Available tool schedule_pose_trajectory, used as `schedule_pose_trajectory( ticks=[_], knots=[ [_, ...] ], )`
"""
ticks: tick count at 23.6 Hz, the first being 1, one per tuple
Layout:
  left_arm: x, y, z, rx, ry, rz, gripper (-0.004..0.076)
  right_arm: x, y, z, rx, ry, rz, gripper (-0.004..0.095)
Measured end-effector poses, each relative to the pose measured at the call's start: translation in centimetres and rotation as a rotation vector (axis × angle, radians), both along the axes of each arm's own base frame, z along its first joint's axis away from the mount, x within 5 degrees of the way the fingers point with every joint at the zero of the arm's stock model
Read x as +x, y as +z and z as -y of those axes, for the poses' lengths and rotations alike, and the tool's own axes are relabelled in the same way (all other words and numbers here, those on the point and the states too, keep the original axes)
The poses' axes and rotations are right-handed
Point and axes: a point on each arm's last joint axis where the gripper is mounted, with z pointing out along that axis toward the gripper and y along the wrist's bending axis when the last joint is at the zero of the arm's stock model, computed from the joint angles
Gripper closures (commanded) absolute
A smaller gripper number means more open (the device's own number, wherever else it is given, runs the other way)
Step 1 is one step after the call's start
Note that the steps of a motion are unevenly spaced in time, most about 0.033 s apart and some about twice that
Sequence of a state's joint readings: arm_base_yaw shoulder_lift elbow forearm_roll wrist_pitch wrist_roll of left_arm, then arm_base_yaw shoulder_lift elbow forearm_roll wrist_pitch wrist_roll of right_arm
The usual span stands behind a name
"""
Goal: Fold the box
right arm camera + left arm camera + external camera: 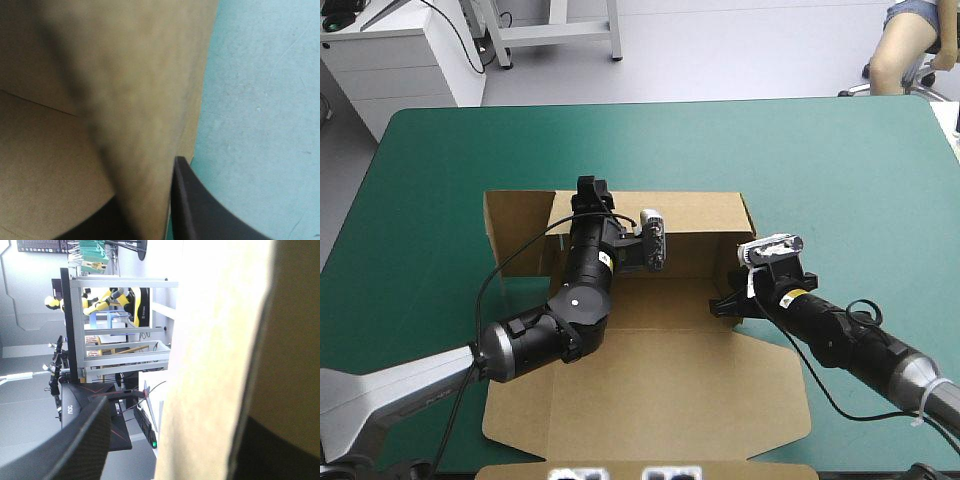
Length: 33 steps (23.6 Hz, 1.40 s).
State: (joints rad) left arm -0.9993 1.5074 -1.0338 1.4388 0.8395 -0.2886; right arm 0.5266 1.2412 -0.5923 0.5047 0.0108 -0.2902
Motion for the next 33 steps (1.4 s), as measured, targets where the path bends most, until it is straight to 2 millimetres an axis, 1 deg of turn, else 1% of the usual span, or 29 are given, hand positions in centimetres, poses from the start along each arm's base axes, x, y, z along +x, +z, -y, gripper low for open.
schedule_pose_trajectory(
  ticks=[2, 4, 7, 10, 14, 18, 22, 24, 26, 27, 28, 30, 31, 33],
  knots=[
    [-0.3, 0.0, 0.2, -0.004, -0.002, 0.005, 0.0282, 0.3, 0.1, -0.2, 0.001, 0.003, -0.003, 0.0924],
    [-1.3, 0.1, 1.2, -0.003, -0.044, 0.007, 0.0282, 0.7, 0.3, -0.3, 0.0, 0.004, -0.016, 0.0924],
    [-3.1, 0.0, 2.7, 0.003, -0.105, 0.012, 0.0283, 2.1, 0.6, 0.1, -0.005, -0.016, -0.067, 0.0924],
    [-4.5, 0.1, 3.2, 0.027, -0.102, 0.037, 0.0283, 3.5, 0.9, 0.5, -0.006, -0.032, -0.127, 0.0924],
    [-5.2, 0.2, 3.3, 0.041, -0.085, 0.053, 0.0282, 5.1, 1.5, 0.7, -0.03, -0.026, -0.144, 0.0924],
    [-5.3, 0.3, 3.2, 0.047, -0.065, 0.062, 0.0283, 6.4, 1.9, 0.7, -0.058, -0.009, -0.16, 0.0924],
    [-6.4, 0.4, 3.8, 0.041, -0.094, 0.071, 0.0283, 6.6, 1.9, 0.7, -0.065, -0.008, -0.162, 0.0924],
    [-7.3, 0.5, 4.4, 0.039, -0.128, 0.079, 0.0286, 6.6, 1.9, 0.7, -0.069, -0.007, -0.162, 0.0924],
    [-8.3, 0.5, 4.9, 0.038, -0.164, 0.084, 0.0306, 6.6, 1.8, 0.7, -0.07, -0.011, -0.164, 0.0924],
    [-8.7, 0.5, 5.1, 0.038, -0.175, 0.085, 0.0324, 6.7, 1.9, 0.7, -0.07, -0.014, -0.164, 0.0924],
    [-9.2, 0.5, 5.3, 0.04, -0.184, 0.089, 0.0365, 6.7, 1.8, 0.8, -0.074, -0.015, -0.166, 0.0924],
    [-10.3, 0.7, 5.5, 0.048, -0.191, 0.106, 0.0559, 6.8, 1.9, 0.8, -0.073, -0.031, -0.169, 0.0924],
    [-10.8, 0.7, 5.5, 0.053, -0.187, 0.114, 0.0728, 6.8, 1.9, 0.8, -0.073, -0.036, -0.172, 0.0924],
    [-11.8, 0.7, 5.6, 0.058, -0.182, 0.115, 0.0724, 6.8, 1.8, 0.9, -0.072, -0.042, -0.184, 0.0924]
  ],
)
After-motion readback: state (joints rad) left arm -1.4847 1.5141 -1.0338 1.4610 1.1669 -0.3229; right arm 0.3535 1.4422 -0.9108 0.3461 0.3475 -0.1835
